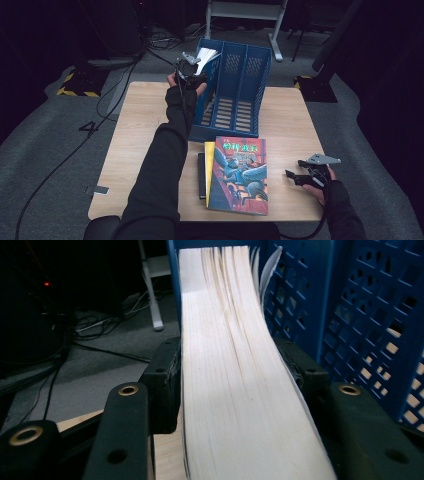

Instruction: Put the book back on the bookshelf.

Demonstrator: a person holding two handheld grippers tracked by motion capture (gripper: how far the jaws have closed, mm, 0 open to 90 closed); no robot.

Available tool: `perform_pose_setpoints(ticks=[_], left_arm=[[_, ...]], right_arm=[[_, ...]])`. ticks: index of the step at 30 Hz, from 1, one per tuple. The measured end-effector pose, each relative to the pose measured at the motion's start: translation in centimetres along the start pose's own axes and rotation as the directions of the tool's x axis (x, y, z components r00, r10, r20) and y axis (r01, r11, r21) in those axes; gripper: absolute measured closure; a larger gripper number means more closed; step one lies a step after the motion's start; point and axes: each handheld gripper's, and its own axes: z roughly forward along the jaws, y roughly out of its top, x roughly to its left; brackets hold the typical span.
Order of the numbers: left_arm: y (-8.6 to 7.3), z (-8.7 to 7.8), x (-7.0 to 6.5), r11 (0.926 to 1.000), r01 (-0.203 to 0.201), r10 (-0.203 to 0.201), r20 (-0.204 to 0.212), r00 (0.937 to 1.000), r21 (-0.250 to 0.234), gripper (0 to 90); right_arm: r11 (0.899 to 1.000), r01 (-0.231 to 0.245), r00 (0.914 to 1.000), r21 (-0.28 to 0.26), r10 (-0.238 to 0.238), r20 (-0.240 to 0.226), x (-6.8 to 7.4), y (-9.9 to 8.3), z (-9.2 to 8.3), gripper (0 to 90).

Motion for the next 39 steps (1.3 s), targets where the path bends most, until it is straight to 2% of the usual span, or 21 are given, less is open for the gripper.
perform_pose_setpoints(ticks=[6, 21, 22, 27, 32, 36, 39], left_arm=[[-0.5, -0.9, 0.4, 0.9999, -0.014, 0.014, 0.028, 0.9995, 0.002, 46.4], [-1.8, -2.9, 0.7, 0.9944, -0.102, 0.099, 0.07, 0.9926, 0.028, 40.9], [-1.9, -3.0, 0.7, 0.9941, -0.105, 0.103, 0.064, 0.9926, 0.029, 40.8], [-2.5, -3.6, 0.9, 0.9933, -0.111, 0.109, 0.081, 0.9908, 0.03, 39.9], [-3.1, -4.2, 0.9, 0.9856, -0.165, 0.161, 0.09, 0.9828, 0.038, 37.4], [-3.7, -4.7, 1.2, 0.9818, -0.184, 0.18, 0.094, 0.9792, 0.045, 34.6], [-4.0, -5.2, 1.3, 0.9751, -0.215, 0.208, 0.102, 0.9727, 0.055, 32.5]], right_arm=[[1.0, -0.001, 1.0, 0.001, 0.001, 0.001, 0.0, 0.0, 0.0, 26.9], [1.0, -0.002, 1.0, 0.001, 0.002, 0.002, 0.0, 0.0, 0.0, 26.9], [1.0, -0.002, 1.0, 0.002, 0.002, 0.002, 0.0, 0.0, 0.0, 26.9], [1.0, -0.003, 1.0, 0.002, 0.003, 0.002, 0.0, 0.0, 0.0, 26.9], [1.0, -0.002, 1.0, 0.002, 0.002, 0.002, 0.0, 0.0, 0.0, 26.9], [1.0, -0.003, 1.0, 0.001, 0.003, 0.003, 0.0, 0.0, 0.0, 26.9], [1.0, -0.003, 1.0, 0.001, 0.003, 0.003, 0.0, 0.0, 0.0, 26.9]])
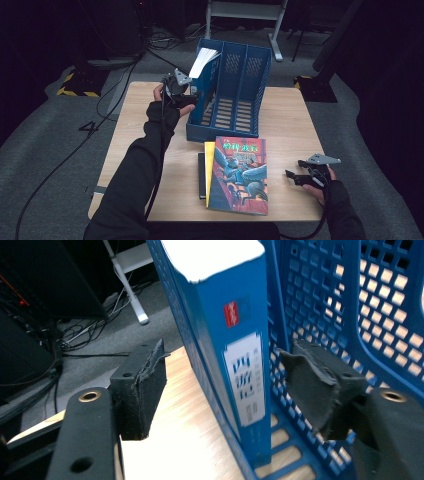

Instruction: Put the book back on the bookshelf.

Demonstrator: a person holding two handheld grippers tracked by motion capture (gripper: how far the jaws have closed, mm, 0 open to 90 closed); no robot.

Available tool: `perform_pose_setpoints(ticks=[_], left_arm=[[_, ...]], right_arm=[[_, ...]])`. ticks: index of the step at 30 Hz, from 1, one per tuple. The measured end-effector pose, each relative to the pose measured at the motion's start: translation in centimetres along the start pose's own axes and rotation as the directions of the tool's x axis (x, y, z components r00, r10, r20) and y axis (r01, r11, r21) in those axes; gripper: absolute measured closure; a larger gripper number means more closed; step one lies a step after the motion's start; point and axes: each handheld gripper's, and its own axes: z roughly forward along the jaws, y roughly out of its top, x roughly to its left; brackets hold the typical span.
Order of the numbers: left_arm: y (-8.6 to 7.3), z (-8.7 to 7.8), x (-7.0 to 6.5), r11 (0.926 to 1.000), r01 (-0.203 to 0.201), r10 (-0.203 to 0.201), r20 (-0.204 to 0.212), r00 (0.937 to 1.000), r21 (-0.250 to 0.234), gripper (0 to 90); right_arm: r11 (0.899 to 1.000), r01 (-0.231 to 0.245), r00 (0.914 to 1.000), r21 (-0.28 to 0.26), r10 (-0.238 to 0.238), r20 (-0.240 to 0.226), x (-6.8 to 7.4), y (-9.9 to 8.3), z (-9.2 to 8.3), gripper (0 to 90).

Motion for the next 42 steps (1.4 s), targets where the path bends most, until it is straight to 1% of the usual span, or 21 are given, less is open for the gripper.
perform_pose_setpoints(ticks=[2, 8, 11, 12, 14, 19, 22, 25, 26, 27, 29, 30, 32, 33, 34, 38, 39, 42], left_arm=[[-0.2, -0.3, 0.1, 1.0, -0.003, 0.003, 0.008, 1.0, -0.005, 31.9], [-1.0, -1.1, 0.3, 0.9999, -0.013, 0.013, 0.034, 0.9993, -0.001, 30.5], [-1.4, -1.3, 0.3, 0.9998, -0.019, 0.019, 0.044, 0.9989, 0.007, 29.6], [-1.8, -1.5, 0.1, 0.9995, -0.03, 0.029, 0.049, 0.9984, 0.01, 29.6], [-2.3, -1.6, -0.1, 0.9976, -0.065, 0.064, 0.044, 0.997, 0.023, 29.1], [-3.4, -2.3, -0.6, 0.9956, -0.09, 0.089, 0.053, 0.9946, 0.024, 28.9], [-3.7, -2.8, -1.0, 0.9934, -0.112, 0.111, 0.046, 0.9928, 0.026, 29.3], [-4.1, -3.3, -1.2, 0.992, -0.125, 0.123, 0.063, 0.9904, 0.018, 29.0], [-4.1, -3.3, -1.2, 0.992, -0.125, 0.123, 0.063, 0.9904, 0.018, 29.0], [-4.5, -3.7, -1.5, 0.9926, -0.122, 0.121, 0.077, 0.9897, 0.006, 28.9], [-4.8, -3.8, -1.8, 0.9907, -0.136, 0.135, 0.085, 0.9872, 0.006, 28.7], [-4.9, -3.9, -2.0, 0.9906, -0.137, 0.135, 0.086, 0.9871, 0.008, 28.4], [-5.3, -3.9, -2.2, 0.989, -0.147, 0.146, 0.097, 0.9846, 0.013, 28.2], [-5.5, -3.9, -2.4, 0.9894, -0.145, 0.142, 0.098, 0.985, 0.016, 28.0], [-5.7, -3.9, -2.4, 0.9881, -0.152, 0.15, 0.101, 0.9835, 0.018, 28.0], [-6.6, -3.9, -2.6, 0.989, -0.146, 0.142, 0.117, 0.9829, 0.023, 27.9], [-6.6, -3.9, -2.6, 0.989, -0.146, 0.142, 0.117, 0.9829, 0.023, 27.9], [-7.6, -4.0, -2.7, 0.9874, -0.153, 0.146, 0.131, 0.9805, 0.04, 27.6]], right_arm=[[1.0, 0.0, 1.0, 0.0, 0.0, 0.0, 0.0, 0.0, 0.0, 26.9], [1.0, 0.0, 1.0, 0.0, 0.0, 0.0, 0.0, 0.0, 0.0, 26.9], [1.0, 0.0, 1.0, 0.0, 0.0, 0.0, 0.0, 0.0, 0.0, 26.9], [1.0, -0.001, 1.0, 0.0, 0.001, 0.0, 0.0, 0.0, 0.0, 26.9], [1.0, 0.0, 1.0, 0.0, 0.0, 0.0, 0.0, 0.0, 0.0, 26.9], [1.0, -0.001, 1.0, 0.0, 0.001, 0.0, 0.0, 0.0, 0.0, 26.9], [1.0, -0.001, 1.0, 0.0, 0.001, 0.0, 0.0, 0.0, 0.0, 26.9], [1.0, -0.001, 1.0, -0.001, 0.001, 0.0, 0.0, 0.0, 0.0, 26.9], [1.0, -0.001, 1.0, -0.001, 0.001, 0.0, 0.0, 0.0, 0.0, 26.9], [1.0, -0.001, 1.0, -0.001, 0.001, 0.0, 0.0, 0.0, 0.0, 26.8], [1.0, -0.001, 1.0, -0.001, 0.001, 0.0, 0.0, 0.0, 0.0, 26.9], [1.0, -0.001, 1.0, 0.0, 0.001, 0.0, 0.0, 0.0, 0.0, 26.9], [1.0, -0.001, 1.0, 0.0, 0.001, 0.0, 0.0, 0.0, 0.0, 26.9], [1.0, -0.001, 1.0, -0.001, 0.001, 0.0, 0.0, 0.0, 0.0, 26.9], [1.0, -0.001, 1.0, 0.0, 0.001, 0.0, 0.0, 0.0, 0.0, 26.9], [1.0, -0.001, 1.0, 0.0, 0.001, 0.0, 0.0, 0.0, 0.0, 26.8], [1.0, -0.001, 1.0, 0.0, 0.001, 0.0, 0.0, 0.0, 0.0, 26.9], [1.0, -0.001, 1.0, 0.0, 0.001, 0.0, 0.0, 0.0, 0.0, 26.9]])
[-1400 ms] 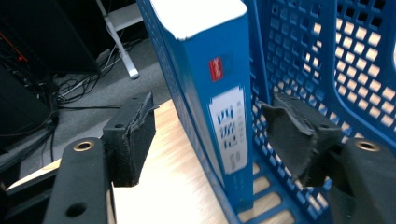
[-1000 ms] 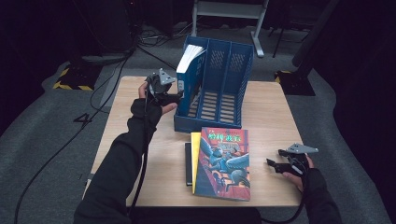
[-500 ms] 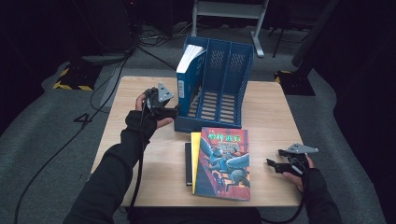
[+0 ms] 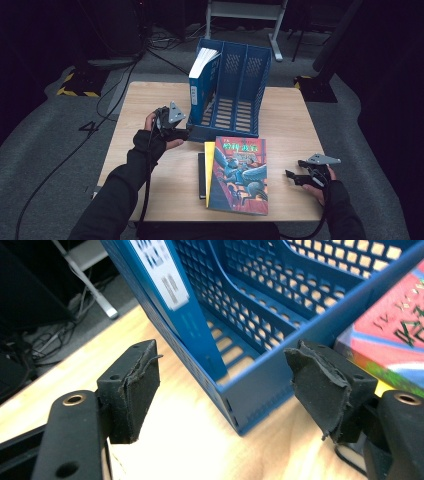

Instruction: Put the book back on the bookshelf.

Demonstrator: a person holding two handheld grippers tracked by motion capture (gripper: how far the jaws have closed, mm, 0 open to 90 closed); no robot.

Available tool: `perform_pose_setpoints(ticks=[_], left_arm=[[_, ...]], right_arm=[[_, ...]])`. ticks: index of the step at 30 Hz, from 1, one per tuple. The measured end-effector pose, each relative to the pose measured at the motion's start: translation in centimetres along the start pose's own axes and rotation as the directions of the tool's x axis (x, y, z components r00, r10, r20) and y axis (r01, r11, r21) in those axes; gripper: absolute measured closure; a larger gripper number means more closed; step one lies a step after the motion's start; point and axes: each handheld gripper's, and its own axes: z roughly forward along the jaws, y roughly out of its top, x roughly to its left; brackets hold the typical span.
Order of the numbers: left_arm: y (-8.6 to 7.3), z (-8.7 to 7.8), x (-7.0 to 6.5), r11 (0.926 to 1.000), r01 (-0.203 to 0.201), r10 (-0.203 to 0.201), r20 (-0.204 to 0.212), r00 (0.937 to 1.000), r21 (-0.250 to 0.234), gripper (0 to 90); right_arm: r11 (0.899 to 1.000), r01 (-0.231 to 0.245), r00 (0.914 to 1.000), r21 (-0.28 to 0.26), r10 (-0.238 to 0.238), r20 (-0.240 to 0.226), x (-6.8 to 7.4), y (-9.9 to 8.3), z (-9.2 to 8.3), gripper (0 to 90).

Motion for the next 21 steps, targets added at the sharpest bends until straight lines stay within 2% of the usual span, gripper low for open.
perform_pose_setpoints(ticks=[6, 13, 21], left_arm=[[-1.8, 0.1, -0.6, 0.9997, 0.0, -0.001, 0.025, 0.9997, 0.025, 27.2], [-3.6, 0.1, -1.2, 0.9986, -0.017, 0.014, 0.065, 0.9978, 0.05, 26.8], [-5.8, 0.1, -2.4, 0.9941, -0.047, 0.035, 0.12, 0.9922, 0.097, 26.7]], right_arm=[[1.0, 0.0, 1.0, 0.0, 0.0, 0.0, 0.0, 0.0, 0.0, 26.8], [1.0, 0.001, 1.0, 0.001, -0.001, -0.001, 0.0, 0.0, 0.0, 26.8], [1.0, 0.0, 1.0, 0.003, 0.0, 0.0, 0.0, 0.0, 0.0, 26.8]])
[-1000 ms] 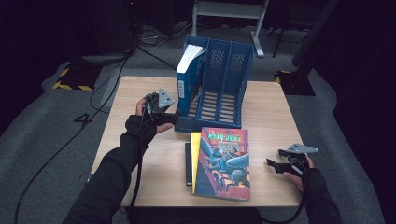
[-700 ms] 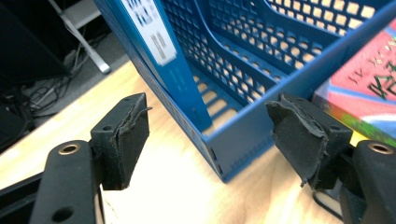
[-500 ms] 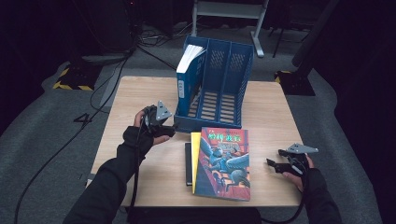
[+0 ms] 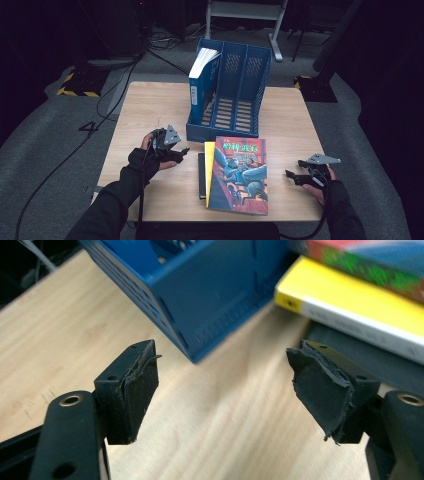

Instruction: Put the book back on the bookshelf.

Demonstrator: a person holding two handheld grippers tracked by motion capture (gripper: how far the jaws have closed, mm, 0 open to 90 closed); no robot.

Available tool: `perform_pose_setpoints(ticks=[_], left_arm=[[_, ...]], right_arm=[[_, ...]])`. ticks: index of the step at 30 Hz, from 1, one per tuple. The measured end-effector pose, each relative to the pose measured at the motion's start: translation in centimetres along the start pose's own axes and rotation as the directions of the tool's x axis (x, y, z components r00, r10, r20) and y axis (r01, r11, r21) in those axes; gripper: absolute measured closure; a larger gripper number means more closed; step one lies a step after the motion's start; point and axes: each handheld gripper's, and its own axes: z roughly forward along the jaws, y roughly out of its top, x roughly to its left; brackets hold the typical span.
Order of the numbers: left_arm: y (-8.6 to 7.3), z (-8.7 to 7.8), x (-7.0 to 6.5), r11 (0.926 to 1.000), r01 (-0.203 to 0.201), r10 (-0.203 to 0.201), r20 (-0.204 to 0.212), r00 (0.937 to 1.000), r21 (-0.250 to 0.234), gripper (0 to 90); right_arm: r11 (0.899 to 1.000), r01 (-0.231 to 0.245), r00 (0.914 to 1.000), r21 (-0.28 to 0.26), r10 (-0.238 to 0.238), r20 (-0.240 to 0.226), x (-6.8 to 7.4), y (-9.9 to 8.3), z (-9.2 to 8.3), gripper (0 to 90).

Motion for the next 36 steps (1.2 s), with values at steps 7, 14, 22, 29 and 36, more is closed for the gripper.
perform_pose_setpoints(ticks=[7, 14, 22, 29, 36], left_arm=[[-1.8, 0.1, -1.0, 0.9993, -0.019, 0.017, 0.056, 0.9983, 0.033, 26.5], [-3.5, 0.3, -2.8, 0.9966, -0.051, 0.042, 0.132, 0.9904, 0.065, 25.7], [-5.0, 0.0, -4.1, 0.9966, -0.054, 0.041, 0.197, 0.9796, 0.062, 24.7], [-5.9, -0.2, -4.7, 0.9957, -0.059, 0.04, 0.242, 0.9694, 0.072, 24.1], [-6.7, -0.2, -5.3, 0.9956, -0.038, 0.012, 0.293, 0.9561, 0.085, 22.3]], right_arm=[[1.0, -0.001, 1.0, 0.002, 0.001, 0.001, 0.0, 0.0, 0.0, 26.7], [1.0, 0.002, 1.0, 0.019, -0.002, 0.001, 0.1, 0.1, -0.1, 25.9], [0.999, 0.026, 0.9987, 0.039, -0.024, -0.045, 1.1, 1.0, -0.8, 24.3], [0.999, 0.049, 0.9942, 0.009, -0.048, -0.096, 2.4, 2.1, -2.6, 23.2], [0.996, 0.082, 0.9829, -0.021, -0.084, -0.164, 4.4, 3.5, -5.0, 23.8]])
